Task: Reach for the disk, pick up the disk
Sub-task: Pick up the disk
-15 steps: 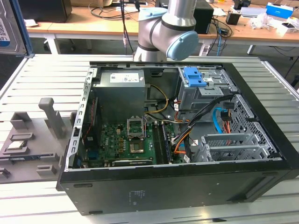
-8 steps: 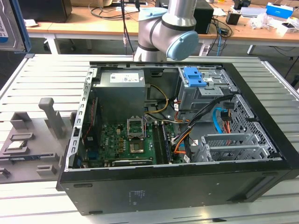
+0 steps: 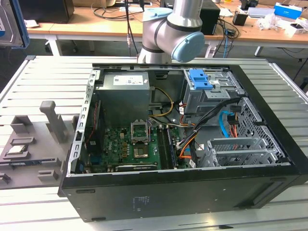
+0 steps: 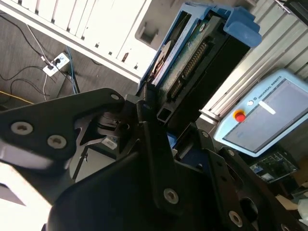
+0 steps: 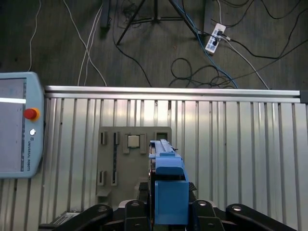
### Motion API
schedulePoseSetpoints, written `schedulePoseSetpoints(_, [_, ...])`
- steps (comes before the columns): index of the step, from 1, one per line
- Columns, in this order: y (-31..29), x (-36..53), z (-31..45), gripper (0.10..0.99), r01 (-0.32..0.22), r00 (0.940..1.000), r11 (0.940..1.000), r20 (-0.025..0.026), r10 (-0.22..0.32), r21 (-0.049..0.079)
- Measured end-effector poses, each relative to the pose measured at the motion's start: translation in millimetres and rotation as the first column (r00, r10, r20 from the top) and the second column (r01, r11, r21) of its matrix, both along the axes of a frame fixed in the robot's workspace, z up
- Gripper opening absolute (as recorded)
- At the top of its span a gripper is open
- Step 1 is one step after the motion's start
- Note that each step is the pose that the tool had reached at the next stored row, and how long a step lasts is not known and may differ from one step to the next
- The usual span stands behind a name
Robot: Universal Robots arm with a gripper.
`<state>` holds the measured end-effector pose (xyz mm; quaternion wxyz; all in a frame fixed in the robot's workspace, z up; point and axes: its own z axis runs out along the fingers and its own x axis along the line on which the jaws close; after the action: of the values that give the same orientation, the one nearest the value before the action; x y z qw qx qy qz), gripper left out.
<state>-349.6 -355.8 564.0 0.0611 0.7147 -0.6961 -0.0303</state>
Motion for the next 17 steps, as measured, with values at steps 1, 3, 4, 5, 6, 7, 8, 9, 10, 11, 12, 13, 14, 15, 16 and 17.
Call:
schedulePoseSetpoints(1, [0.0,0.3,1.1,0.365,0.0,1.0,1.0,-0.0007,0.0,0.0])
schedulePoseSetpoints(3, [0.0,0.9,3.7,0.365,0.0,1.0,1.0,-0.0026,0.0,-0.001])
schedulePoseSetpoints(4, [0.0,1.4,5.4,0.365,0.0,1.0,1.0,-0.0038,0.0,-0.002])
schedulePoseSetpoints(5, [0.0,1.6,6.5,0.365,0.0,1.0,1.0,-0.0046,0.0,-0.002])
schedulePoseSetpoints(6, [0.0,2.0,7.8,0.365,0.0,1.0,1.0,-0.0055,0.0,-0.002])
schedulePoseSetpoints(7, [0.1,2.2,8.8,0.365,0.0,1.0,1.0,-0.0062,0.0,-0.002])
schedulePoseSetpoints(8, [0.1,2.5,10.0,0.365,0.0,1.0,1.0,-0.007,0.0,-0.003])
schedulePoseSetpoints(9, [0.1,2.8,11.2,0.365,0.0,1.0,1.0,-0.0079,0.0,-0.003])
schedulePoseSetpoints(10, [0.1,3.1,12.5,0.365,0.0,1.0,1.0,-0.0088,0.0,-0.003])
schedulePoseSetpoints(11, [0.1,3.4,13.6,0.365,0.0,1.0,1.0,-0.0096,0.0,-0.004])
schedulePoseSetpoints(12, [0.1,3.8,15.2,0.365,0.0,0.9999,1.0,-0.0107,0.0,-0.004])
schedulePoseSetpoints(13, [0.1,4.0,16.4,0.365,0.0,0.9999,1.0,-0.0115,0.0,-0.005])
schedulePoseSetpoints(14, [0.1,4.7,18.9,0.365,0.0,0.9999,1.0,-0.0132,0.0,-0.005])
schedulePoseSetpoints(15, [0.1,5.0,20.2,0.365,0.0,0.9999,1.0,-0.014,0.0,-0.006])
schedulePoseSetpoints(16, [0.1,5.2,21.3,0.365,0.0,0.9999,1.0,-0.0149,0.0,-0.006])
schedulePoseSetpoints(17, [0.1,5.6,22.8,0.365,0.0,0.9999,1.0,-0.0161,0.0,-0.007])
